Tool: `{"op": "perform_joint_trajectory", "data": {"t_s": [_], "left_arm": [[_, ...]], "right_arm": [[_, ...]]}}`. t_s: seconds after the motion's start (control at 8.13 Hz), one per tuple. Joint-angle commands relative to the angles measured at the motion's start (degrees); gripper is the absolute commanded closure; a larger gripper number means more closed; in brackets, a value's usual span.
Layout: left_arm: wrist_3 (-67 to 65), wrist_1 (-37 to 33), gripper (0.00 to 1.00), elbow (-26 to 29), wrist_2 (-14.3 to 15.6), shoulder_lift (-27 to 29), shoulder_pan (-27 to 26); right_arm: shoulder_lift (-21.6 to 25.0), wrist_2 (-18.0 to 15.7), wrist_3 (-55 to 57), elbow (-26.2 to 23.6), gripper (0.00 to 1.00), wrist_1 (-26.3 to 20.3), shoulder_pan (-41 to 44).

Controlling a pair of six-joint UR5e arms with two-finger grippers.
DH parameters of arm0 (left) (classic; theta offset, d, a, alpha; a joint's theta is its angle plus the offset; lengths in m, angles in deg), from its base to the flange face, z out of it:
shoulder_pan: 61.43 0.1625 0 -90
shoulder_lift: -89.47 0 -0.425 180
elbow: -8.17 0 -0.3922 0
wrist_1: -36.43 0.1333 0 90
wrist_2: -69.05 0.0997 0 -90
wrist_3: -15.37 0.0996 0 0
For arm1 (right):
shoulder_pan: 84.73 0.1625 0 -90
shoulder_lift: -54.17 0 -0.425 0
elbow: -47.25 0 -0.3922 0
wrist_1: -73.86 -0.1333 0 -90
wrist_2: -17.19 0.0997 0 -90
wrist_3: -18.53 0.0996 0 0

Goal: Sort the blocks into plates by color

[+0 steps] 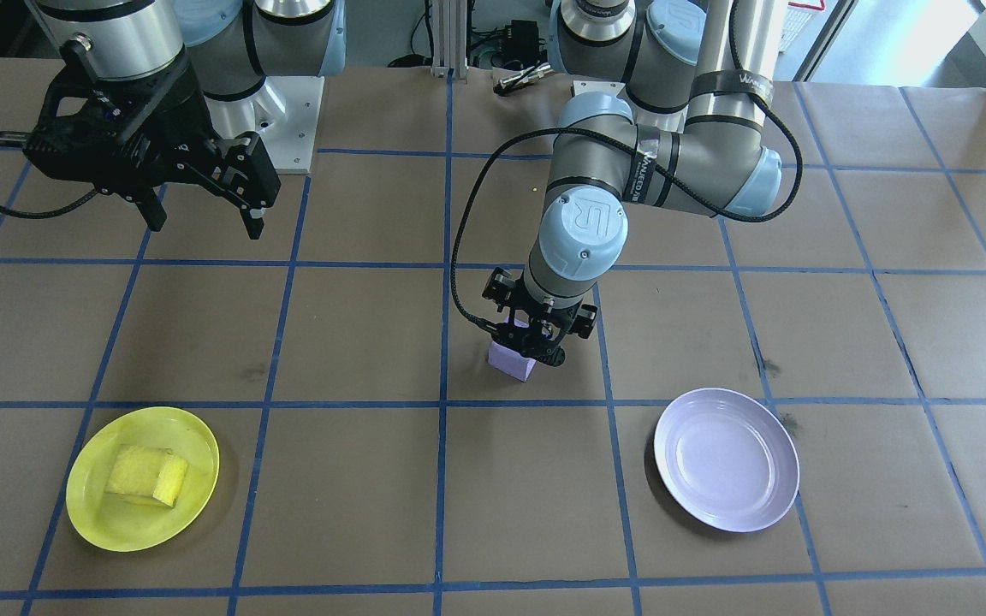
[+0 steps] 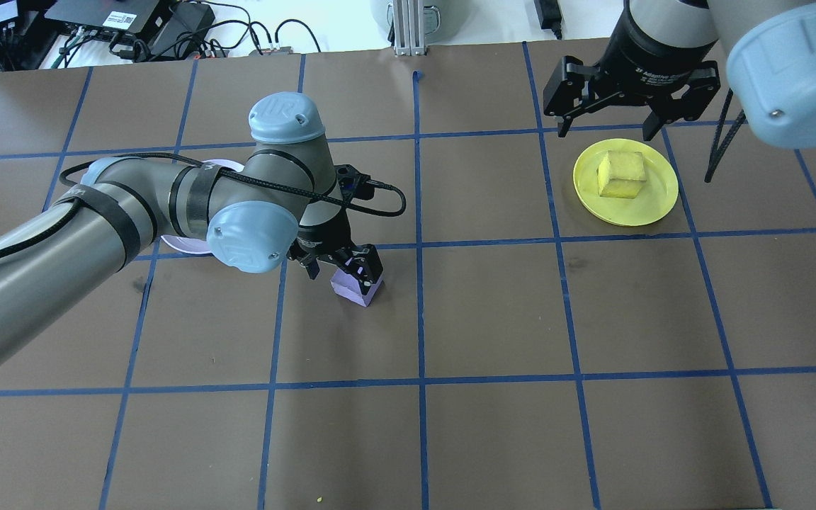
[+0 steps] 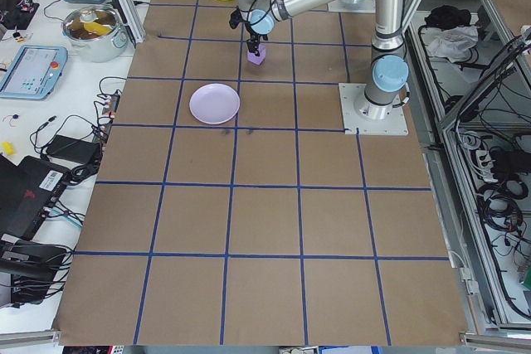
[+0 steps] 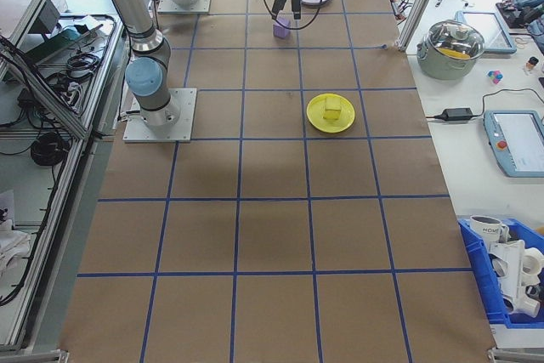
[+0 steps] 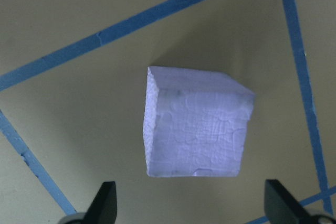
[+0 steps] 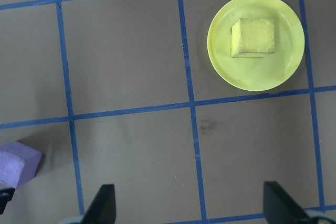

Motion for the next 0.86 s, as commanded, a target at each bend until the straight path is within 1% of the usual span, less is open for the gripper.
{"op": "perform_joint_trajectory", "data": {"t_s": [0.0,0.74], "left_arm": [[0.0,2.6,0.00,-0.1,-0.1,2.2,-0.2],[-0.1,2.9,0.00,-0.7,-0.4,4.2,-0.4]], "right_arm": [[0.0,0.0,0.0,0.0,0.00,0.0,0.0],[0.1,-0.4,-0.1,0.0,0.00,-0.3,0.0]]}}
